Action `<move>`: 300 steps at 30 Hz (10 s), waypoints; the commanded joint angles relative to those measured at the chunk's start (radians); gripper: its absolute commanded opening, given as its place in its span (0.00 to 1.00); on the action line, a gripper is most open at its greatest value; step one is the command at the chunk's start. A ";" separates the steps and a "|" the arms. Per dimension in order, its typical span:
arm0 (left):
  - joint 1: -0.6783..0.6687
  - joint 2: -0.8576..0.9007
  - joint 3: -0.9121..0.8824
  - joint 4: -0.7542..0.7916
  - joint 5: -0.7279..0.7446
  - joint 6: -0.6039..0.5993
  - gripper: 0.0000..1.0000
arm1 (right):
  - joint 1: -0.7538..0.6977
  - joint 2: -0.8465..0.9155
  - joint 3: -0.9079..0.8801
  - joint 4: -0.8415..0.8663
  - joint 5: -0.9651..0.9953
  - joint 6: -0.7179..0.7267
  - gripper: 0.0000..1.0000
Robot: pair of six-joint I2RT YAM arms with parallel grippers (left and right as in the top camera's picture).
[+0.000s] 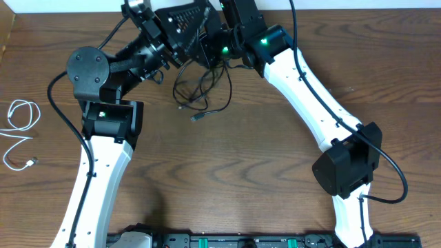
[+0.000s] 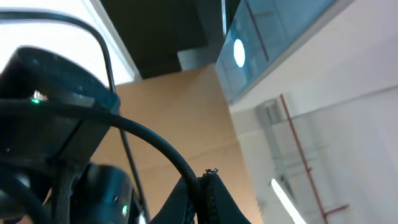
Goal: Untangle cables
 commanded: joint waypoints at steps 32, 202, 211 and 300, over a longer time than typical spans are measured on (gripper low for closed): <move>0.040 0.092 0.009 -1.118 -0.566 1.032 0.08 | -0.399 -0.650 0.002 -0.159 0.121 0.036 0.01; 0.289 0.323 0.239 -0.126 0.275 0.655 0.08 | -0.955 -0.540 0.312 -0.156 -0.451 0.407 0.21; 0.214 0.109 0.239 -0.614 -0.076 1.024 0.07 | -0.911 -0.531 0.312 -0.357 -0.364 0.254 0.54; -0.579 1.000 0.492 -0.685 -0.727 1.130 0.61 | -0.793 -0.531 0.077 -0.797 0.032 -0.040 0.77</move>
